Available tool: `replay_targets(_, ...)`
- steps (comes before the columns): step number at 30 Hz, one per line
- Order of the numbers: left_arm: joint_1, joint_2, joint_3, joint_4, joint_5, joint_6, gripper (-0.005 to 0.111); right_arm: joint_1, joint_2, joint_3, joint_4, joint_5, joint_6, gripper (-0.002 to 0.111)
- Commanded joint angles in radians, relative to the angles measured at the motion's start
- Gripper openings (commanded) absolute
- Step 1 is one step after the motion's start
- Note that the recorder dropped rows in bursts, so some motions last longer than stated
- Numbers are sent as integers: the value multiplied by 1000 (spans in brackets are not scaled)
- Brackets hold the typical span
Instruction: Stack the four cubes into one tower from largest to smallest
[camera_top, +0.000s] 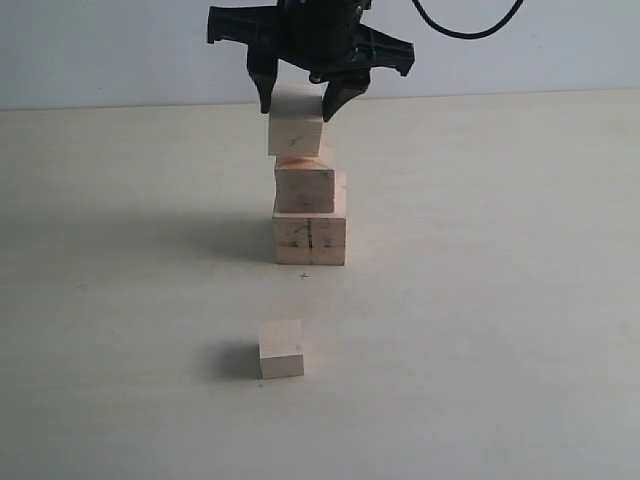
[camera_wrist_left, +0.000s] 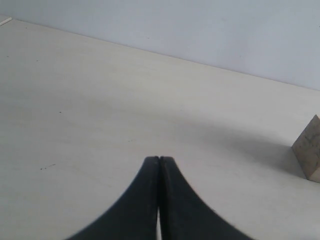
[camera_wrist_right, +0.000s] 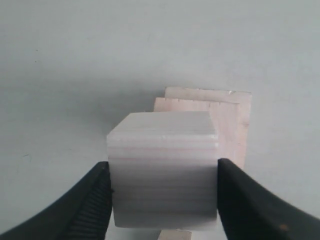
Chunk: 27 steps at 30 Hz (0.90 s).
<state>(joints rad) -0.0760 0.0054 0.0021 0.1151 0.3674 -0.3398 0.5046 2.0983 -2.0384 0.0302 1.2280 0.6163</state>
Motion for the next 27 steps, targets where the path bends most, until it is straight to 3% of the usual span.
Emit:
replay_targets(1,-5,-5,-2,1,-11,-7,0,-1,-5,-1,-10,-7,-2,35)
replay_targets(27,-5,-5,-2,1,-11,-7,0,-1,-5,-1,-59,-7,-50,35)
